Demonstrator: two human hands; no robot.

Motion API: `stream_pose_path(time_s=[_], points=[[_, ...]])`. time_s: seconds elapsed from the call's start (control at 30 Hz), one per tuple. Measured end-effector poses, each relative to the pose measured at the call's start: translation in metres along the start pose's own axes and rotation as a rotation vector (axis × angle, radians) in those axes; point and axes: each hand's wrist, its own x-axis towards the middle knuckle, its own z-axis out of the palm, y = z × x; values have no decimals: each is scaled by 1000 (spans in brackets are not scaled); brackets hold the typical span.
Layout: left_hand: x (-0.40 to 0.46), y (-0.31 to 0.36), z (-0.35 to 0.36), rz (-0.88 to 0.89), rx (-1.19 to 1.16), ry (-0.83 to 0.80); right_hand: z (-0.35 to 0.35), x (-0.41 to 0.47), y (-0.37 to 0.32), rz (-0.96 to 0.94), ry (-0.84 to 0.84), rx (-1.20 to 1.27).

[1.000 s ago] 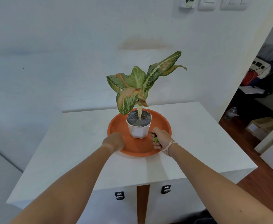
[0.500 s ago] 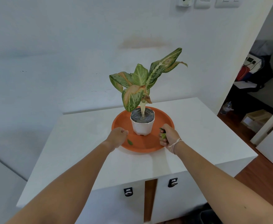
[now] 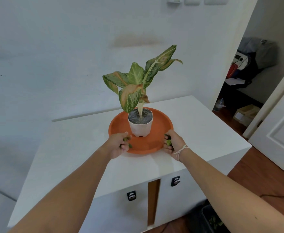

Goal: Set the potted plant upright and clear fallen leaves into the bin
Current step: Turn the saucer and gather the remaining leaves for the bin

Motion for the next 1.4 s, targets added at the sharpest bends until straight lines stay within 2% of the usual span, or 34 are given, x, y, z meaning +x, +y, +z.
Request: stream_pose_path(time_s=[0.17,0.27,0.37,0.43,0.53,0.6,0.7,0.87,1.0,1.2,1.4], points=[[1,-2,2,40,64,47,-1,0,2,25,20,42],[0,0,5,63,223,115,0,0,1,18,28,42],[1,1,8,114,534,166,0,1,0,10,30,47],[6,2,9,211,743,194,0,2,-1,10,27,36],[15,3,4,341,1170,179,2,4,-6,21,20,-2],[20,2,0,311,1408,163,4,5,-9,31,13,-29],[21,3,2,251,1620,129,6,8,-16,41,-7,-66],[21,12,13,185,1791,144,3,16,-24,52,-23,-114],[26,13,17,155,1701,225,-1,21,-29,63,-33,-137],[14,3,20,256,1914,364,-5,29,-31,77,-75,-183],[17,-3,16,314,1948,388,-7,32,-31,89,-114,-177]])
